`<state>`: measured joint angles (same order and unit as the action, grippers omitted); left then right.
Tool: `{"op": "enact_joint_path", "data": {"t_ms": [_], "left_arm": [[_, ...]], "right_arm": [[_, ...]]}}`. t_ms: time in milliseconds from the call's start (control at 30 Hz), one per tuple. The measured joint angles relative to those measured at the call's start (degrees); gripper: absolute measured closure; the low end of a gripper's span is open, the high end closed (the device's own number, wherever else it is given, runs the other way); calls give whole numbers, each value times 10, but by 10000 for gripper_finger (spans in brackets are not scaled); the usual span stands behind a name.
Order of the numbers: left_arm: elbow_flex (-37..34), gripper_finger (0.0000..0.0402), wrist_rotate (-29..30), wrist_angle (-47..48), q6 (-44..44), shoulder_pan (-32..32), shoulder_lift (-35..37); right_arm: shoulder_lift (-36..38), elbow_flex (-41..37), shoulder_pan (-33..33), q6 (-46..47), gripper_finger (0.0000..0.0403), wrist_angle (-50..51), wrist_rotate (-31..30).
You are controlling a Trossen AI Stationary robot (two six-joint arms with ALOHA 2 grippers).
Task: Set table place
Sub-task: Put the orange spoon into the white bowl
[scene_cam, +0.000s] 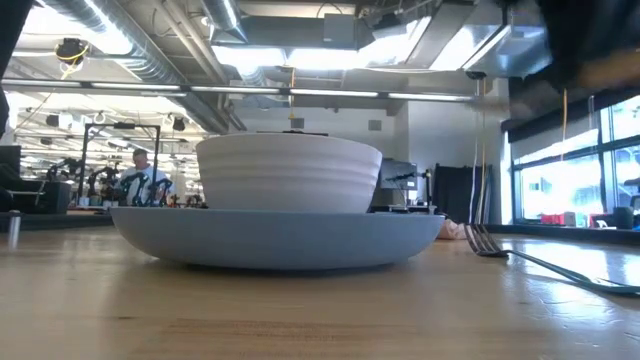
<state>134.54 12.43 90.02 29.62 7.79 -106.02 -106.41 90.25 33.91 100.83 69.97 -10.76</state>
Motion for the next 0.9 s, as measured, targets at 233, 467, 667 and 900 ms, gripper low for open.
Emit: {"op": "enact_joint_path", "data": {"t_ms": [233, 467, 667, 900], "left_arm": [[0, 319, -3, 0, -29, 0, 28], [0, 319, 13, 0, -65, -2, 96], [0, 319, 87, 0, -109, -3, 157], [0, 319, 137, 0, -123, -25, 192]], "right_arm": [[1, 137, -83, -234, 361, 19, 4], [2, 189, -174, -346, 361, -6, 107], [-9, 189, -225, -351, 361, -13, 189], [-52, 189, -250, -316, 361, -46, 272]]}}
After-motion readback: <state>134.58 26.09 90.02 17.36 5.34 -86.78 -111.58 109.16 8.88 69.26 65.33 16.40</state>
